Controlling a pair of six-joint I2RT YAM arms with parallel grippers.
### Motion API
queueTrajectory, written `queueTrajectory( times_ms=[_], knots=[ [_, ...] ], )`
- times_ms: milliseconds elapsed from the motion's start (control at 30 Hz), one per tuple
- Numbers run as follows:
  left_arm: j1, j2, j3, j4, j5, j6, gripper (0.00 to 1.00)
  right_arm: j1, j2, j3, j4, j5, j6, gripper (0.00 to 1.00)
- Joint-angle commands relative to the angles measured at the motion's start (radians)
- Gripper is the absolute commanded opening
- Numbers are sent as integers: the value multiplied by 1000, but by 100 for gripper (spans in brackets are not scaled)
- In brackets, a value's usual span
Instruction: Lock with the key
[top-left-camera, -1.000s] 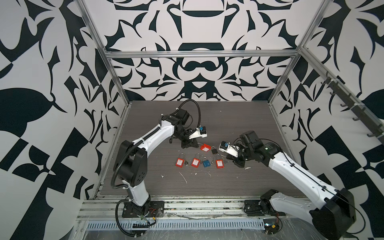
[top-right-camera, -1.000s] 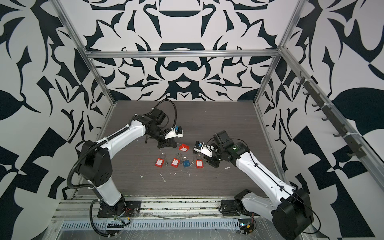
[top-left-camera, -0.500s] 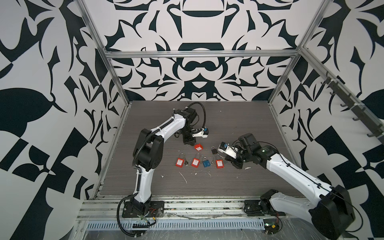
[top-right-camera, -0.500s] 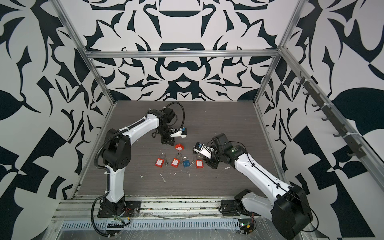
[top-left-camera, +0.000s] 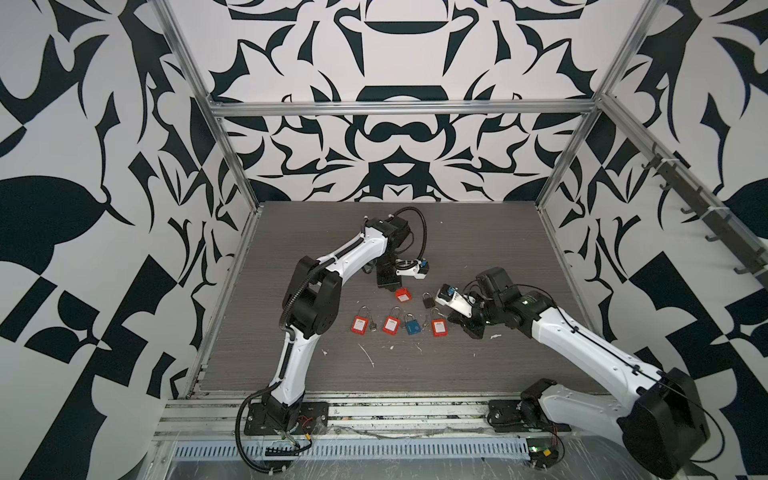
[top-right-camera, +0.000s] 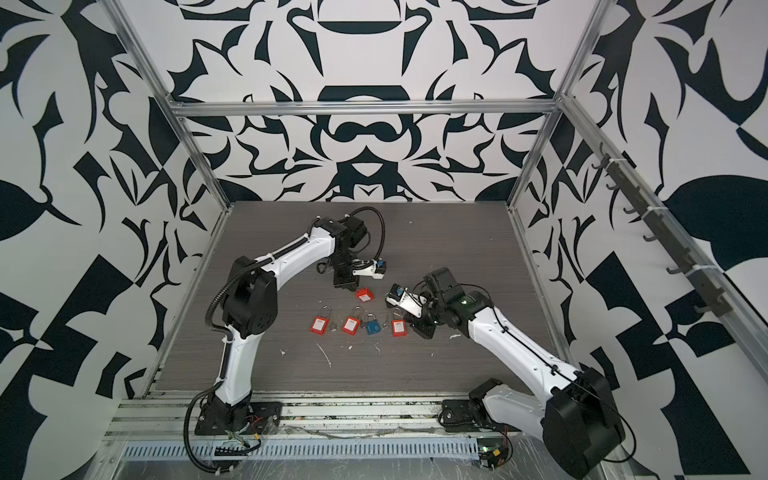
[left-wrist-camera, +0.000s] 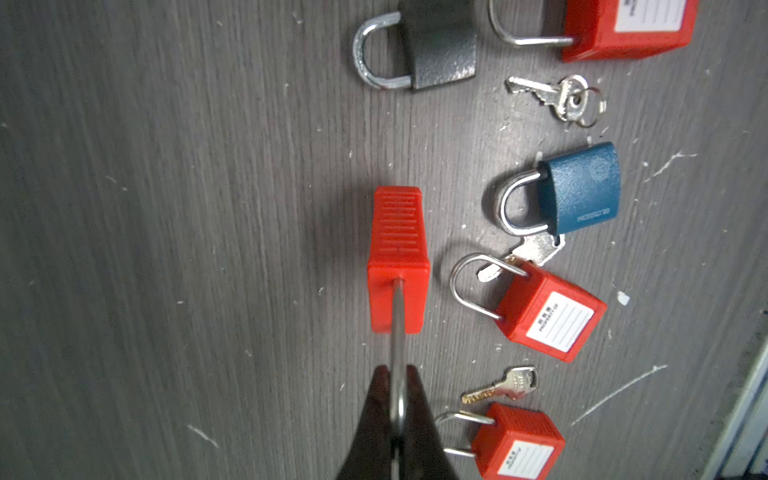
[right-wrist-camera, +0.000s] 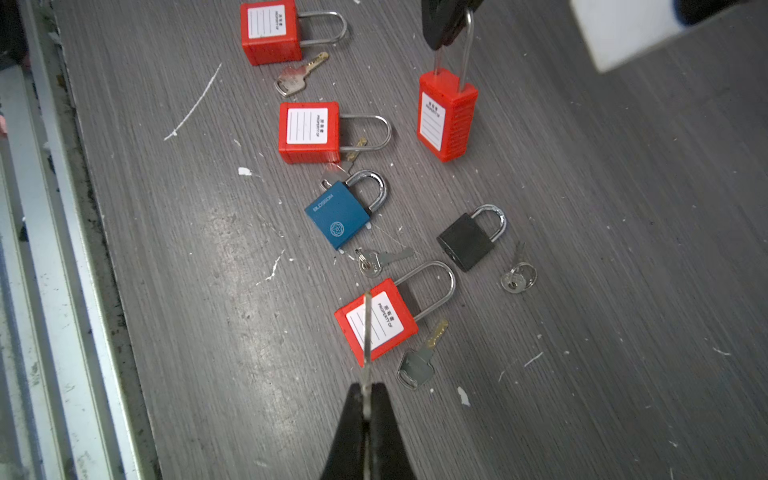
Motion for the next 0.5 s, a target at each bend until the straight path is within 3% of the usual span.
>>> queueTrajectory(
  times_ms=[0, 467],
  knots=[
    [-12, 33, 18, -91, -11, 20, 0, -2, 4, 24, 10, -32, 27, 0],
    [-48, 32, 14, -153, -13, 13, 0, -2, 15, 14, 20, -59, 43, 0]
  ],
)
